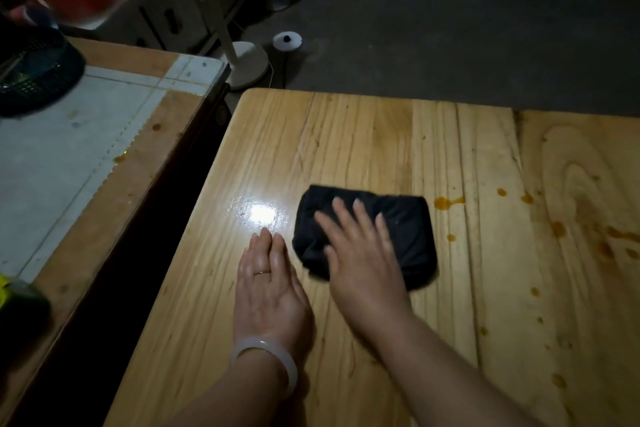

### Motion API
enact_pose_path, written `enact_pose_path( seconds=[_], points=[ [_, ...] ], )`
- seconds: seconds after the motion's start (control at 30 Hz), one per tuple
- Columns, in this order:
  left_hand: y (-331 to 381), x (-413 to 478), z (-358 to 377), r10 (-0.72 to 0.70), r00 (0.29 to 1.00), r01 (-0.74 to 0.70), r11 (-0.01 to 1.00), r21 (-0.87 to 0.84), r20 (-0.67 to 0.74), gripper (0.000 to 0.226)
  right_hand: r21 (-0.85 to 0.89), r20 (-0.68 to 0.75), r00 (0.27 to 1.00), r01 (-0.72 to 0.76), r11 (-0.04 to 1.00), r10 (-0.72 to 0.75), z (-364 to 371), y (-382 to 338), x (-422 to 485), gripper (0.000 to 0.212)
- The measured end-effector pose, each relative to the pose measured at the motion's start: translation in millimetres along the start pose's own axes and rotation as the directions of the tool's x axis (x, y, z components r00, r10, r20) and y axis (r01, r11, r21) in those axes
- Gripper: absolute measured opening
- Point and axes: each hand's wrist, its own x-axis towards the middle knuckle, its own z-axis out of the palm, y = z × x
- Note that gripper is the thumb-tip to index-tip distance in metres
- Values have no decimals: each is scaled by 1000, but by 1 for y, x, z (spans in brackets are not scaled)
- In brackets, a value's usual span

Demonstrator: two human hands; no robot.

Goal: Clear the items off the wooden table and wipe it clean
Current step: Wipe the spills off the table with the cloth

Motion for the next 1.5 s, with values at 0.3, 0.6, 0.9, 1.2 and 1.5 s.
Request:
enact_pose_path(
  seconds=[0.3,0.6,0.9,1.2,1.5],
  points=[
    [1,2,-3,-17,999,18,999,-34,42,50,8,-13,1000,-24,1000,24,8,5,-36,52],
    [3,4,-4,-17,1000,18,999,-35,6,44,-25,43,994,-103,994,104,-18,37,82,51],
    [1,2,0,-36,999,36,998,-53,14,44,-14,-8,997,-73,997,73,-8,26,-8,51],
    [1,3,-3,-44,998,47,997,-59,55,47,-22,-3,1000,-13,1000,13,0,35,-69,51],
    [1,5,-1,-44,999,46,996,-75,20,43,-41,39,995,-87,995,89,-34,80,42,50]
  ],
)
